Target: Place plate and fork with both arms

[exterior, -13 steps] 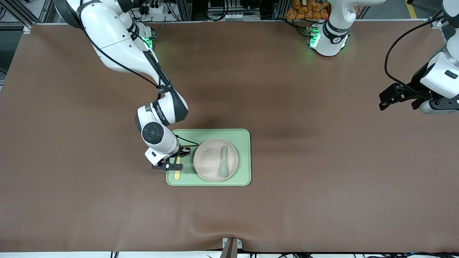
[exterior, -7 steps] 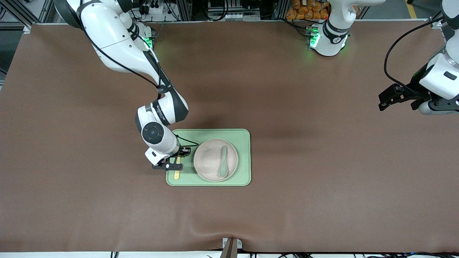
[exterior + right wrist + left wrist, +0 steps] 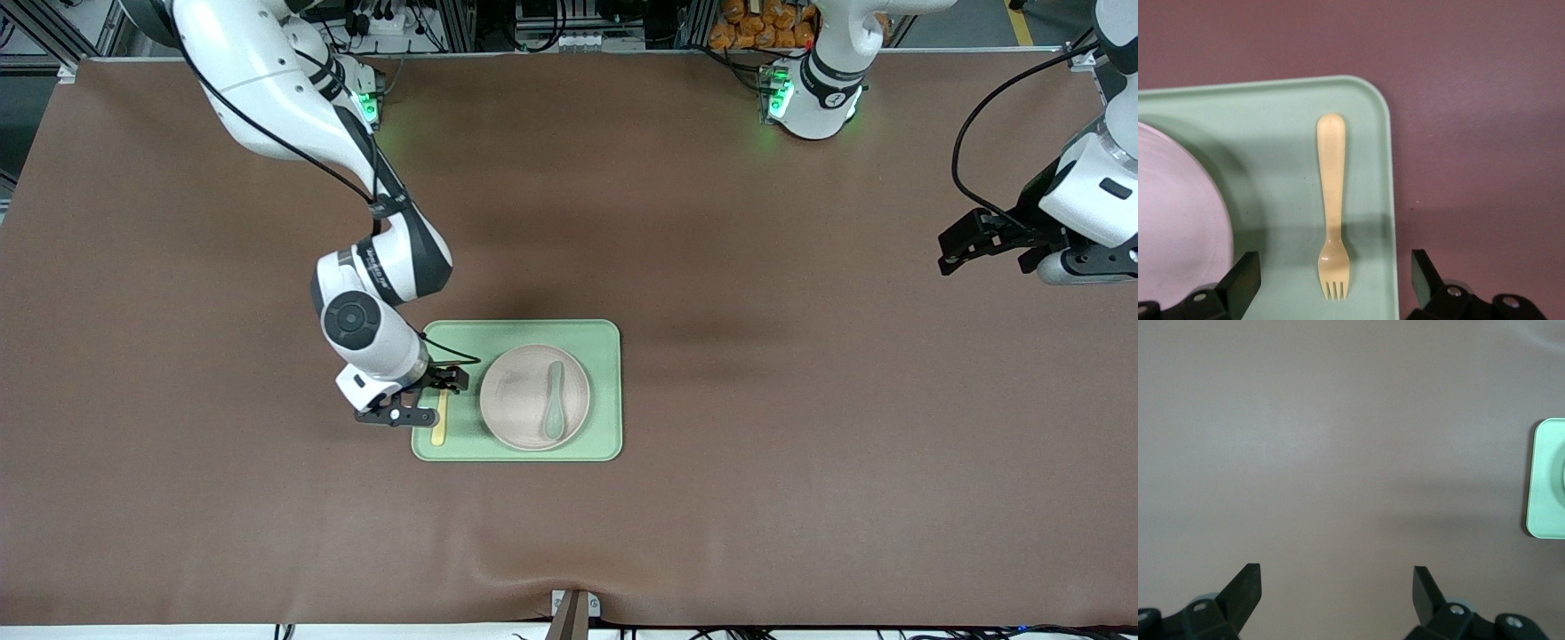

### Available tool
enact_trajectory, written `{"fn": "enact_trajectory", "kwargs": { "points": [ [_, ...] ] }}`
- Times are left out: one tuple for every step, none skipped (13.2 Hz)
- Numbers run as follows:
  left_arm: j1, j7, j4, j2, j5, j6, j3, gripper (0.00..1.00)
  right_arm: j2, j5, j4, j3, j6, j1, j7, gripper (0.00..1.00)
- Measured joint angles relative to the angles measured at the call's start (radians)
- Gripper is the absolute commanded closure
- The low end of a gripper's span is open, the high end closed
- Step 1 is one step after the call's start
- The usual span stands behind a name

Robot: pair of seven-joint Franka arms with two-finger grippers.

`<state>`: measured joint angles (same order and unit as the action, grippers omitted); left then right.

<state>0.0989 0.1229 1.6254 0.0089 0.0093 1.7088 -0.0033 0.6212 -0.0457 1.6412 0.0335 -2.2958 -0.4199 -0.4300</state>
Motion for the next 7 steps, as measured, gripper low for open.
{"fn": "enact_trajectory", "kwargs": {
  "points": [
    [0.0,0.0,0.0,0.0,0.0,0.0,0.0,0.0,-0.02,0.0,0.001,0.0,0.011,0.011,0.007,0.0],
    [0.0,0.0,0.0,0.0,0.0,0.0,0.0,0.0,-0.035,0.0,0.001,0.001,0.015,0.023,0.021,0.0],
    [0.0,0.0,0.0,0.0,0.0,0.0,0.0,0.0,-0.047,0.0,0.001,0.002,0.02,0.038,0.048,0.0],
    [0.0,0.0,0.0,0.0,0.0,0.0,0.0,0.0,-0.059,0.0,0.001,0.003,0.035,0.059,0.082,0.0],
    [0.0,0.0,0.0,0.0,0.0,0.0,0.0,0.0,-0.072,0.0,0.001,0.004,0.057,0.083,0.124,0.0],
    [0.0,0.0,0.0,0.0,0.0,0.0,0.0,0.0,-0.089,0.0,0.001,0.005,0.079,0.112,0.167,0.0],
    [0.0,0.0,0.0,0.001,0.0,0.0,0.0,0.0,-0.109,0.0,0.001,0.005,0.104,0.141,0.206,0.0]
  ]
}}
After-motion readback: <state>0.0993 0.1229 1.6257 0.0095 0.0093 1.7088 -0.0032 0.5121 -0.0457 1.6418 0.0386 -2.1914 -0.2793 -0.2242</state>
